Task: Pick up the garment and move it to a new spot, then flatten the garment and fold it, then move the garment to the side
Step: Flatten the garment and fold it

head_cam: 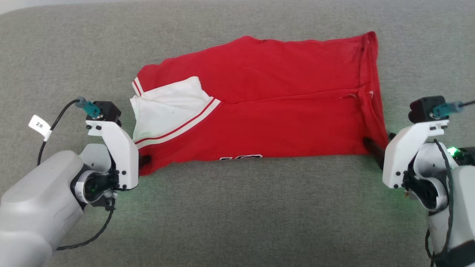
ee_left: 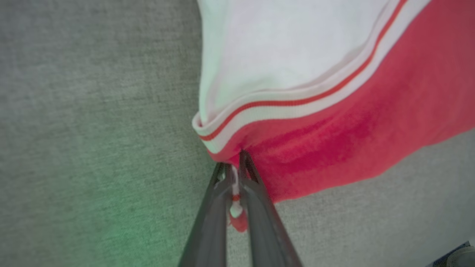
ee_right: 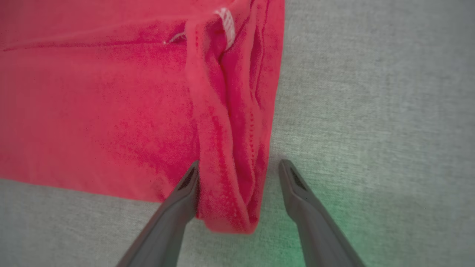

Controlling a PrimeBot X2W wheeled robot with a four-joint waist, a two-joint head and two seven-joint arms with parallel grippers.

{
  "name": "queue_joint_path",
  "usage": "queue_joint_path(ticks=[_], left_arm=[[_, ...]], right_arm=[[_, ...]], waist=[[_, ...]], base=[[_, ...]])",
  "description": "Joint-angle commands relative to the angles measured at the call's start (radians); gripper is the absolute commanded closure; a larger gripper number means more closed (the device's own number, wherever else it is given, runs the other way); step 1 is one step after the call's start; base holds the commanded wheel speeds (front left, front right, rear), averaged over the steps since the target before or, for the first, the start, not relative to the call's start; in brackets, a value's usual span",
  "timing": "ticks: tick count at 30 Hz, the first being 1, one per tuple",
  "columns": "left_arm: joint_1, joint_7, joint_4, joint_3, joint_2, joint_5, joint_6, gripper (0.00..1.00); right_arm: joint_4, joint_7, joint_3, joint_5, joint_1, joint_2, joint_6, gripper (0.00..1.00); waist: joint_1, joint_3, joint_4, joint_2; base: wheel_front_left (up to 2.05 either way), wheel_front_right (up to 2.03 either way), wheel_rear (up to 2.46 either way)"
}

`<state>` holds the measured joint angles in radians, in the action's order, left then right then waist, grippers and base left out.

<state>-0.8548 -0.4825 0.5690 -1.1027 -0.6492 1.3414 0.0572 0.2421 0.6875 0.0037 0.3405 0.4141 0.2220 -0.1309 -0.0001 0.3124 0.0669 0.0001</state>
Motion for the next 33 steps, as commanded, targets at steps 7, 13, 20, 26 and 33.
queue_joint_path(ticks=[7, 13, 20, 26, 33], left_arm=[[0.006, 0.013, 0.054, -0.018, 0.069, -0.013, -0.027, 1.0], [0.0, 0.02, 0.085, -0.014, 0.074, -0.008, -0.042, 1.0], [-0.02, 0.002, 0.055, 0.012, 0.032, 0.008, -0.034, 1.0], [-0.014, -0.025, -0.023, 0.021, -0.021, 0.018, 0.003, 1.0], [0.043, -0.056, -0.218, 0.017, -0.118, 0.031, 0.102, 1.0]], right_arm=[[0.172, 0.128, 0.072, -0.01, 0.071, 0.013, 0.0, 1.0], [0.189, 0.138, 0.081, 0.019, 0.092, 0.042, 0.001, 1.0], [0.113, 0.147, 0.074, 0.059, 0.091, 0.088, 0.001, 1.0], [0.008, 0.184, 0.066, 0.088, 0.053, 0.114, 0.001, 1.0], [-0.16, 0.278, 0.027, 0.123, -0.055, 0.15, 0.001, 1.0]], waist=[[0.0001, 0.019, 0.034, -0.0001], [0.0001, 0.012, 0.043, -0.0001], [0.0001, -0.018, 0.048, -0.0001], [0.0001, -0.046, 0.054, -0.0001], [0.0001, -0.08, 0.061, -0.0001]], base=[[0.0, 0.0, 0.0], [0.0, 0.0, 0.0], [0.0, 0.0, 0.0], [0.0, 0.0, 0.0], [0.0, 0.0, 0.0]])
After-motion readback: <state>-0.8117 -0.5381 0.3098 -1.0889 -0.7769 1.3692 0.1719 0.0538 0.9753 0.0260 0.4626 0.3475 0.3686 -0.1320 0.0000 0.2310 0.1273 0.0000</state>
